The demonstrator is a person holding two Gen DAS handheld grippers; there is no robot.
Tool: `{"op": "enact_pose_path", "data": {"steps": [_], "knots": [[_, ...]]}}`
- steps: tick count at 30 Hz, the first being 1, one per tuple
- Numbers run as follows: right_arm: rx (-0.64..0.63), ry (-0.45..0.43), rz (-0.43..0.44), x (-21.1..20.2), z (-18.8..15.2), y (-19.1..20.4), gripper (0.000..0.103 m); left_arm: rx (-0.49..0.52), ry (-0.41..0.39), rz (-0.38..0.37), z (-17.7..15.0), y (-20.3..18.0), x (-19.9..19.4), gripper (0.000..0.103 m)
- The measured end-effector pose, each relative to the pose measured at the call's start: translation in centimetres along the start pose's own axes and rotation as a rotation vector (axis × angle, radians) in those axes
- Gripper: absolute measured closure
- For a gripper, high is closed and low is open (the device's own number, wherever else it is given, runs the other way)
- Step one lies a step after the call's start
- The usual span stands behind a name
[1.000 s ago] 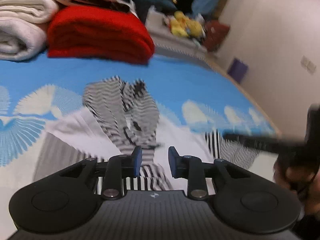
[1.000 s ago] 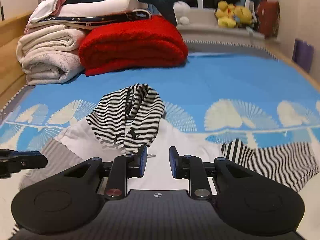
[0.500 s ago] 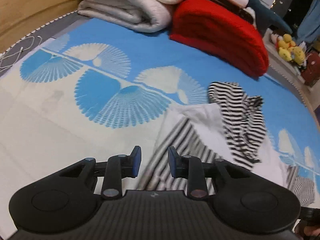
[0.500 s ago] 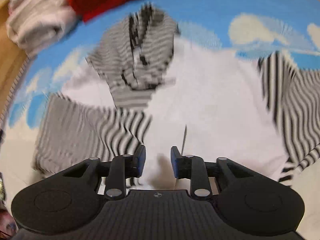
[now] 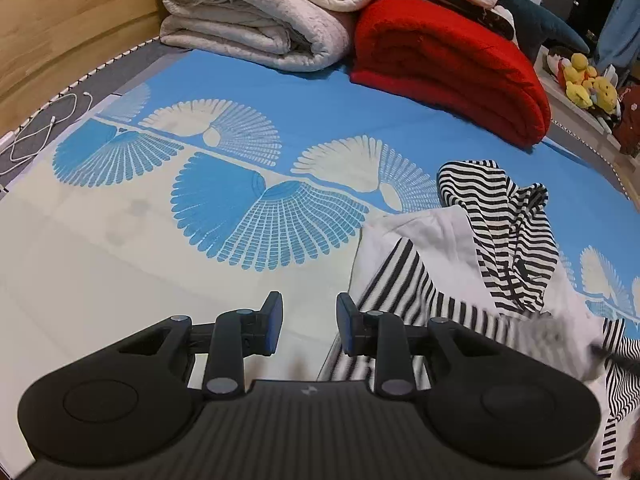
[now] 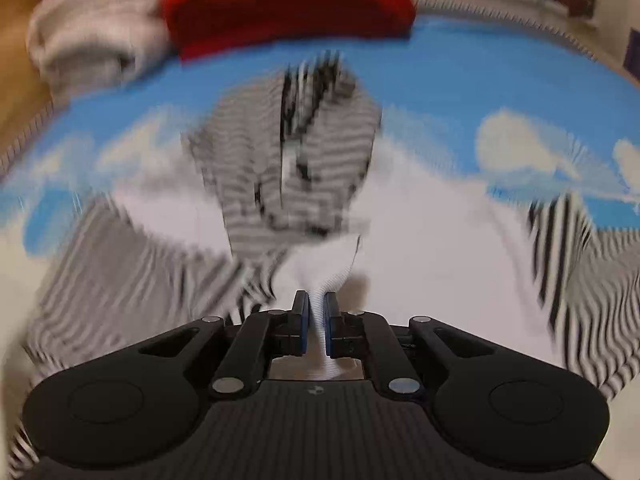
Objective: Fold small clothes
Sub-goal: 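Fold the held sleeve across the white body with the left tool, release, then grasp the white cuff of the other striped sleeve with the right tool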
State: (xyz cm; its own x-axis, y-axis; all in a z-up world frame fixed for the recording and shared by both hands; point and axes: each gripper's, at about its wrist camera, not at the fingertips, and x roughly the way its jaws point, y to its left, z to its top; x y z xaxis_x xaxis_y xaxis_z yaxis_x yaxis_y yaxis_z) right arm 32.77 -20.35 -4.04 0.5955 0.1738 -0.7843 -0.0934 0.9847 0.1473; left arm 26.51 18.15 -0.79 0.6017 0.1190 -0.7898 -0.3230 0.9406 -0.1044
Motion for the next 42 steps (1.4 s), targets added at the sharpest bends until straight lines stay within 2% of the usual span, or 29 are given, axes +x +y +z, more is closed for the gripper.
{"op": "enact_pose_path", "data": {"steps": [3,5,7,8,9,11,12,14,17,20,23,26,28,29,31,33,37,42], "knots": [[0.060,-0.100,-0.040,-2.9,2.2,-2.4,0.096,0.009,0.002,0.003,0.0,0.1,0.1,0.071],[0.096,-0.105,-0.137,-3.5,2.9,-4.7,0.096,0.017,0.001,-0.001,-0.1,0.0,0.1,0.071],[0.116,-0.040,-0.249,-2.3,2.7,-6.8,0.095,0.042,0.005,0.008,-0.3,-0.4,0.4,0.071],[0.130,0.036,-0.293,-0.8,2.1,-7.7,0.095,0.048,0.009,0.014,-0.4,-0.6,0.6,0.071],[0.161,0.107,-0.299,0.4,1.5,-8.7,0.095,0.048,0.016,0.018,-0.5,-0.8,0.8,0.071],[0.248,0.188,-0.298,1.5,0.8,-10.2,0.093,0.045,0.031,0.013,-0.7,-1.2,1.1,0.071],[0.267,0.191,-0.312,1.5,0.7,-10.4,0.093,0.047,0.033,0.007,-0.7,-1.5,1.2,0.071],[0.217,0.139,-0.339,0.4,1.3,-9.6,0.093,0.072,0.029,-0.007,-0.8,-2.5,1.2,0.071],[0.172,0.051,-0.307,-1.1,2.0,-8.7,0.091,0.112,0.040,-0.026,-1.3,-4.0,1.7,0.071],[0.169,0.025,-0.246,-1.2,2.3,-8.5,0.089,0.167,0.078,-0.052,-2.4,-6.1,2.8,0.071],[0.189,0.110,-0.178,0.7,1.4,-8.9,0.081,0.265,0.138,-0.075,-4.4,-8.4,4.9,0.071],[0.252,0.271,-0.184,3.6,-0.6,-11.0,0.077,0.326,0.275,-0.087,-6.8,-9.7,7.8,0.071],[0.270,0.255,-0.163,3.5,-0.6,-11.7,0.076,0.385,0.363,-0.060,-8.2,-10.3,9.2,0.070],[0.263,0.249,-0.171,3.1,-0.2,-11.6,0.076,0.408,0.371,-0.041,-8.4,-10.5,9.2,0.070],[0.263,0.208,-0.190,1.7,0.5,-11.4,0.074,0.430,0.350,-0.028,-8.1,-10.9,8.4,0.071],[0.280,0.161,-0.165,0.7,0.8,-11.4,0.074,0.432,0.299,-0.045,-7.3,-11.3,6.9,0.069],[0.283,0.073,-0.165,-1.3,1.7,-12.6,0.074,0.431,0.206,-0.095,-6.1,-12.2,4.0,0.061],[0.310,-0.025,-0.180,-3.9,2.0,-16.0,0.074,0.465,0.146,-0.106,-5.7,-12.6,3.1,0.060]]}}
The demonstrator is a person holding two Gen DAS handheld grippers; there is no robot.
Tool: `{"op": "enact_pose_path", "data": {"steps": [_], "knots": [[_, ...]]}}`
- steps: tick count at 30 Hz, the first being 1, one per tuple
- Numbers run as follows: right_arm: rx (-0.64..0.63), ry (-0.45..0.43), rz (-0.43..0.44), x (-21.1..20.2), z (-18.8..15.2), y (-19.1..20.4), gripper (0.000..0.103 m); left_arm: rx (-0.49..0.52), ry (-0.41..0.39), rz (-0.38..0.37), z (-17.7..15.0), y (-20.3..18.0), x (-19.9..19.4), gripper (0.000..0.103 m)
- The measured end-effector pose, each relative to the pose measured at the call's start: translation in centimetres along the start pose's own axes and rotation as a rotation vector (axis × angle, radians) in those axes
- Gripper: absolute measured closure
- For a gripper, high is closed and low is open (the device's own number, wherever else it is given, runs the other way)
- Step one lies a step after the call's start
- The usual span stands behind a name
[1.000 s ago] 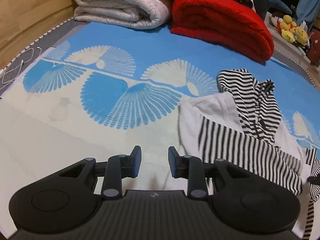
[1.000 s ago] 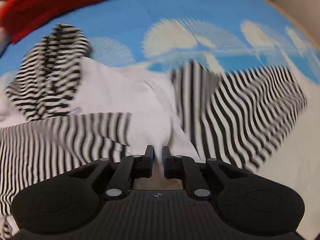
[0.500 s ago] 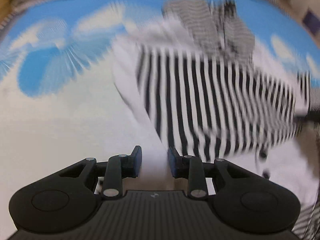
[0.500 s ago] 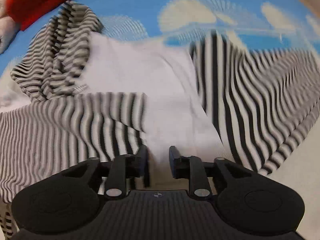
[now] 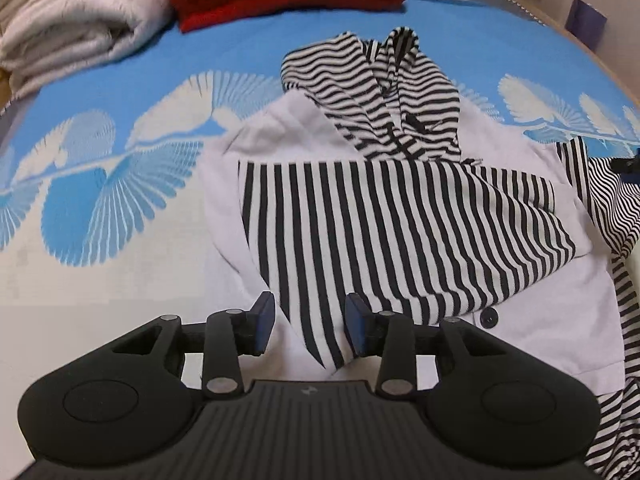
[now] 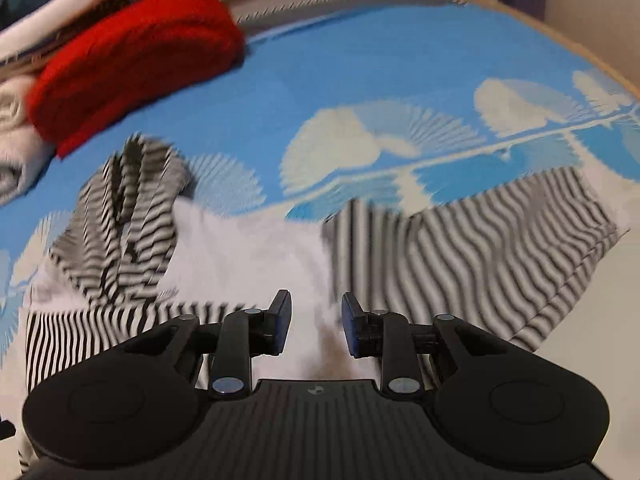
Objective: Fold small clothes
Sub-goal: 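Grasp the white cuff of the other striped sleeve with the right tool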
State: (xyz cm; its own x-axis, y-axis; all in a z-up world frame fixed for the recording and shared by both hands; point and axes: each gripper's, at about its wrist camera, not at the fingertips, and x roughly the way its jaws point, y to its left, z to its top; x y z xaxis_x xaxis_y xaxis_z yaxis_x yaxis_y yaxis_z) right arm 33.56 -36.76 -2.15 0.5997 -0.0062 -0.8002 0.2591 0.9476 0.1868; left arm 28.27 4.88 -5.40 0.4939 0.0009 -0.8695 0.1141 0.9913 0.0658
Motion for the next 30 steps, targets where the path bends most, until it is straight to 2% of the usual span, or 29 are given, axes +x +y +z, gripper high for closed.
{"op": "enact_pose_path", "data": {"steps": [4,9,17,26,30], "knots": [[0.042,-0.047,-0.021,-0.7,0.8,-3.8,0.074,-0.021,-0.032,0.004,0.2,0.3,-0.1,0.060],[0.169,-0.025,-0.052,-0.4,1.3,-9.4,0.074,-0.037,-0.060,0.000,0.8,0.5,-0.7,0.052],[0.258,-0.057,-0.126,-0.2,1.6,-15.9,0.074,-0.029,-0.063,-0.006,1.3,-0.4,-0.5,0.051],[0.511,-0.184,-0.213,-0.8,1.1,-25.5,0.074,-0.004,-0.062,-0.021,1.8,-1.1,-0.6,0.050],[0.604,-0.151,-0.199,1.0,0.0,-28.6,0.074,0.002,-0.066,-0.031,2.0,-1.6,-0.6,0.050]]}}
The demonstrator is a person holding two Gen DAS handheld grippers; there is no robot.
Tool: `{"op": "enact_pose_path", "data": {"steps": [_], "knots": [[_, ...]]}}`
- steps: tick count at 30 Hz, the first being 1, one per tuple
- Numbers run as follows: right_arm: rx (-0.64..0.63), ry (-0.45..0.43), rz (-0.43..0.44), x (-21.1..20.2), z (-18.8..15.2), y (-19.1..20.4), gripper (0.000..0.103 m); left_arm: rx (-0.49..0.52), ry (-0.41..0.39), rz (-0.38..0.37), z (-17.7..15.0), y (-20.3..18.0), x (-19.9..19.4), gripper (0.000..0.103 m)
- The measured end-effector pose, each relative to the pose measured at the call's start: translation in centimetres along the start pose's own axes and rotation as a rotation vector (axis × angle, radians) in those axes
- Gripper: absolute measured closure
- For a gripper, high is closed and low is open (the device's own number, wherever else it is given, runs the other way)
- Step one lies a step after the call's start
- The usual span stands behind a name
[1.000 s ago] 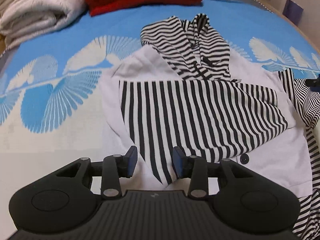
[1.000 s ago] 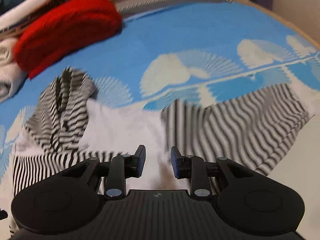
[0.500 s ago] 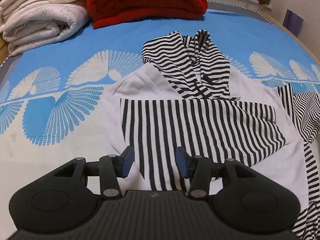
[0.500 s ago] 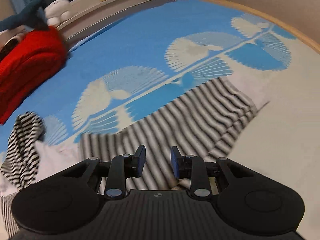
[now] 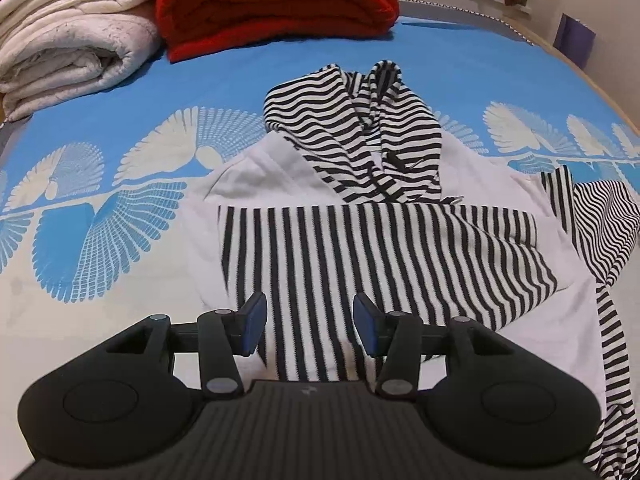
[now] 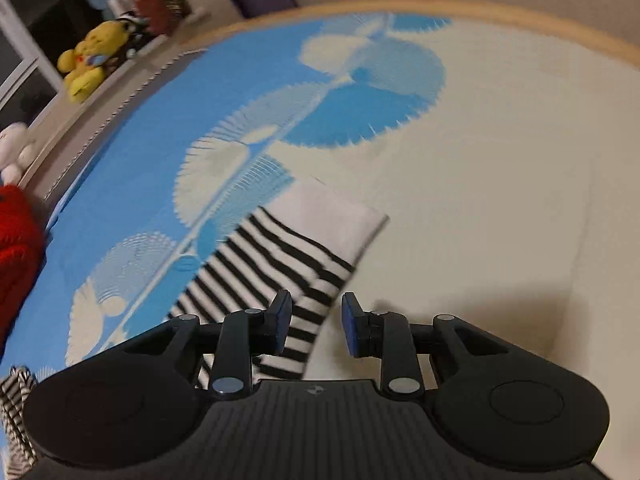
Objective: Fold small clothes
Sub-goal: 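Grasp the white cuff of the other striped sleeve with the right tool, then fold the held sleeve across the white body with the right tool, release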
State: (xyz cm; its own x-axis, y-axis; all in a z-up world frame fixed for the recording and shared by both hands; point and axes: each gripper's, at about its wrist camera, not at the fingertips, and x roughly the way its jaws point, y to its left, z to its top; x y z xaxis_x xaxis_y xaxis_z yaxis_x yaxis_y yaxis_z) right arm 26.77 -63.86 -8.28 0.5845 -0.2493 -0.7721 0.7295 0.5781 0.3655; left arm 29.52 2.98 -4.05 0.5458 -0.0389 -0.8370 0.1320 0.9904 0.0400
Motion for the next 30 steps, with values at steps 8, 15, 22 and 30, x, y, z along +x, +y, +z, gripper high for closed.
{"op": "enact_pose_path", "data": {"steps": [8,15,22,30], "knots": [[0.245,0.011,0.095,3.4,0.5,-3.0,0.072,0.040,0.014,0.002,-0.3,-1.1,0.8,0.050],[0.271,-0.018,0.095,5.1,0.9,-2.8,0.078,0.042,0.019,0.005,-0.2,-0.9,1.0,0.050],[0.062,-0.241,0.049,-0.1,1.5,3.4,0.094,0.010,-0.005,-0.002,0.6,0.3,0.2,0.050],[-0.401,-0.394,0.337,-12.0,-7.5,19.3,0.094,-0.089,-0.052,-0.016,1.2,3.2,-2.5,0.050]]}}
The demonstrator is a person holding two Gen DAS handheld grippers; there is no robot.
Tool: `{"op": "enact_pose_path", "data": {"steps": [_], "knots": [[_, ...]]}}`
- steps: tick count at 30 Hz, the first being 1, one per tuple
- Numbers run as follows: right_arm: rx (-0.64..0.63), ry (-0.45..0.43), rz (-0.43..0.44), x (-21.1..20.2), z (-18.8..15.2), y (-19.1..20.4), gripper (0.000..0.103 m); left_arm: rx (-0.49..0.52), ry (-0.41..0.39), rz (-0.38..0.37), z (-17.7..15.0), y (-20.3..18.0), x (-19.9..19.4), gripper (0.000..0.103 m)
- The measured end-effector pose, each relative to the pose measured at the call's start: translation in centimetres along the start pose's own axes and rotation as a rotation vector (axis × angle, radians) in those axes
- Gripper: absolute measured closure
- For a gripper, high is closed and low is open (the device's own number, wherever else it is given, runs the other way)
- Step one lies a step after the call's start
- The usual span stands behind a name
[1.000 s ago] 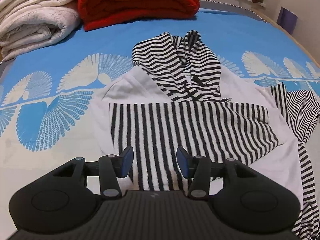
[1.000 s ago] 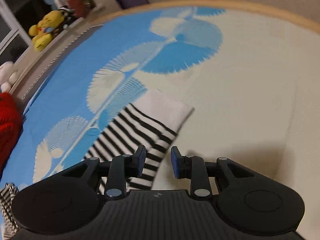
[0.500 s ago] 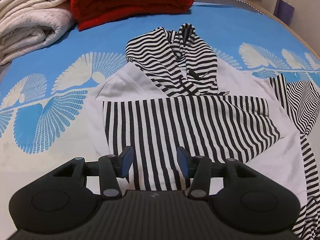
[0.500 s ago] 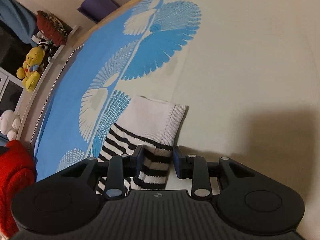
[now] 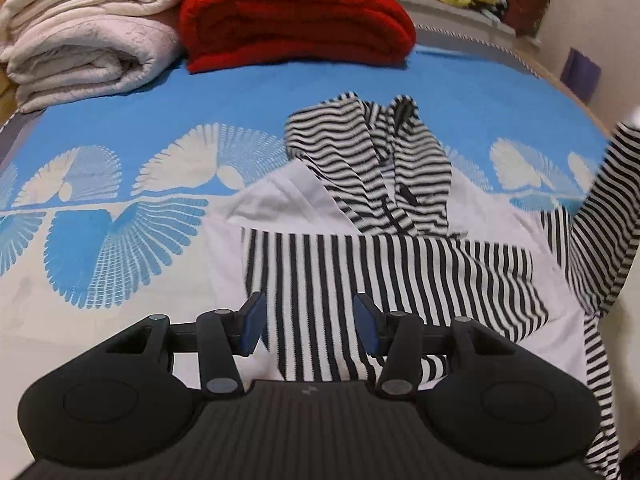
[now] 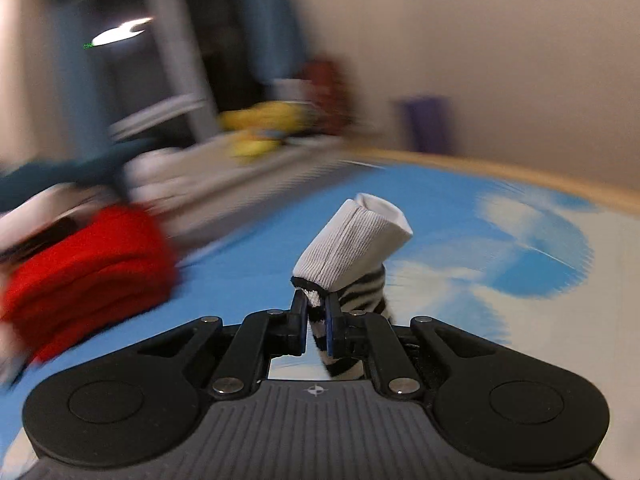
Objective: Fold small clothes
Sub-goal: 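Fold the held sleeve across the white body with the right tool, release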
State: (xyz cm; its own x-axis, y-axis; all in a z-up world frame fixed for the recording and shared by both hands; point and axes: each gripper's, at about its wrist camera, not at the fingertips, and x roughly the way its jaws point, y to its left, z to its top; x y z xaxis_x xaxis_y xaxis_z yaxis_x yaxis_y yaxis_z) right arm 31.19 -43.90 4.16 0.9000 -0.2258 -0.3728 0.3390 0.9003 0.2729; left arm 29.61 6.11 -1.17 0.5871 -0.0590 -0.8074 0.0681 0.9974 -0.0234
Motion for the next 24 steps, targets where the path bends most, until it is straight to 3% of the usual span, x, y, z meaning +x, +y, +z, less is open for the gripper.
{"op": "enact_pose_path", "data": {"steps": [4,6,9,12,14,19,24], "knots": [[-0.202,0.017,0.257,-4.5,-4.1,12.0,0.094,-0.078,-0.023,0.005,0.3,2.6,-1.4,0.050],[-0.260,0.091,0.381,-6.1,-6.8,16.8,0.092,-0.122,-0.025,0.013,0.4,4.2,-1.9,0.050],[-0.349,0.387,0.608,-7.0,-12.8,22.8,0.088,-0.171,-0.028,0.018,0.5,6.1,-2.3,0.050],[-0.458,0.636,0.701,-7.7,-17.2,25.1,0.085,-0.211,-0.031,0.022,0.3,7.6,-2.9,0.050],[-0.496,0.712,0.717,-8.1,-17.6,24.9,0.080,-0.227,-0.032,0.017,0.3,8.3,-3.3,0.050],[-0.579,0.644,0.625,-7.9,-12.9,21.4,0.065,-0.222,-0.024,0.023,0.0,8.5,-3.4,0.050],[-0.650,0.559,0.410,-5.2,-11.5,15.7,0.061,-0.182,-0.001,0.037,-0.2,6.9,-2.3,0.050]]}}
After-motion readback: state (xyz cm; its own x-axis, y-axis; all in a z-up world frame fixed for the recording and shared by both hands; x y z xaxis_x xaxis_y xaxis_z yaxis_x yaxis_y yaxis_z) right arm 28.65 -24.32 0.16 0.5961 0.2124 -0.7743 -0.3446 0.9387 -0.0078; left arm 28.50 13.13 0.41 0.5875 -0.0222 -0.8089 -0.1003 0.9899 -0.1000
